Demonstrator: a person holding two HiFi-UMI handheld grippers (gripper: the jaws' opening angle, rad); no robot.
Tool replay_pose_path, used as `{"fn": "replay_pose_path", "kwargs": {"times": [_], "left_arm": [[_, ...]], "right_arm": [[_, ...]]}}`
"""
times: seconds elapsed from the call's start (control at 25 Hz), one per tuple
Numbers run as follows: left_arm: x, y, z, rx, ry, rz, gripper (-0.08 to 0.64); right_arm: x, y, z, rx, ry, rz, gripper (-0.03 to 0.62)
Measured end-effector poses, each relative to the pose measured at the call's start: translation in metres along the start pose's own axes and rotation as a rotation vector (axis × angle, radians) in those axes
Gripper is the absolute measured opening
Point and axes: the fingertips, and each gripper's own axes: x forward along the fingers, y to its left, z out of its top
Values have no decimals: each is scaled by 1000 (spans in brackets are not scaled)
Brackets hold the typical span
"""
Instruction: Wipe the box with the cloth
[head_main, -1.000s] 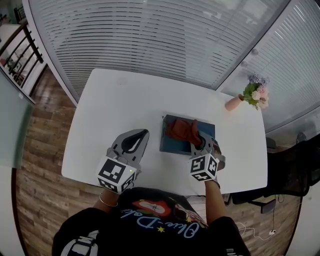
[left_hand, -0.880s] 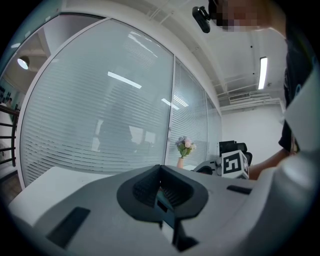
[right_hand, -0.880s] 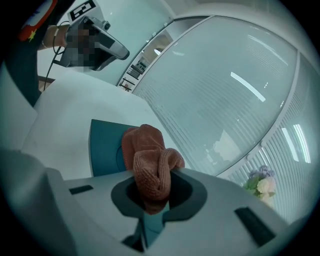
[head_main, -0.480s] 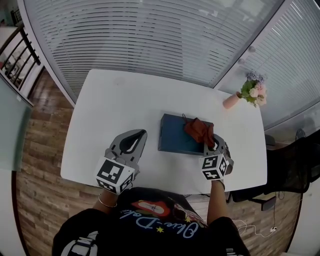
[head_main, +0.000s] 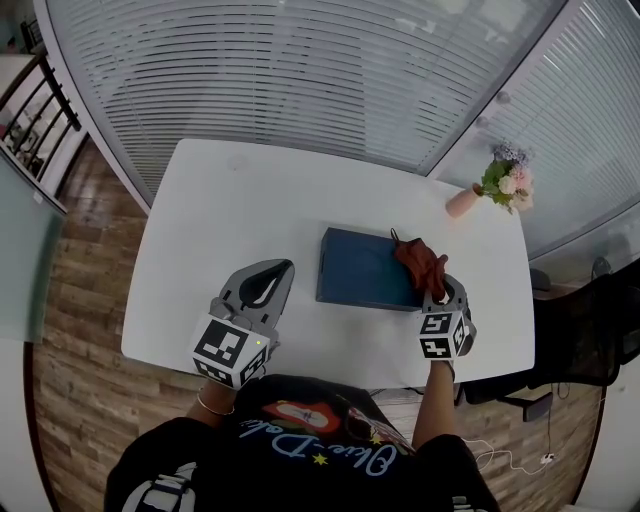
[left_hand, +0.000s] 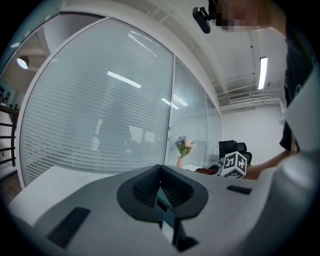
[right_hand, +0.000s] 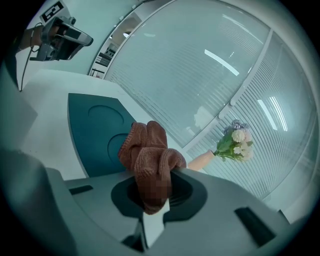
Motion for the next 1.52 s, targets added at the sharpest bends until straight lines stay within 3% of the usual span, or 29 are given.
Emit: {"fn": "replay_pose_path", "kwargs": {"times": [0.28,0.4,0.56,0.72,0.92,1.04,1.28,1.52], "left_arm": [[-2,1,2,-2,-5,6,3],[1,-1,2,-1,-4,-2,3],[2,-2,2,2,-2,-9,3],[2,-6,2,6,0,-16,3],[2,-8,3,8,1,-15,3],[1,-7,3,10,0,-12,3],[-3,-6,3,8,0,-3,3],[-5,0,2,2,1,12,3]], "right_arm": [[-4,-13,-20,49,41,-31,31],[-13,-27,-21,121,23,-66,31],[-43,-60,13,203,-105,-152,31],[-76,-71,69,226,-291,-168,32],[-104,-27,138,257,-510,-29,32],[-103,24,169,187,-567,100,32],[-90,121,179,135,-505,359,32],[-70,147,145,145,-384,418,32]]}}
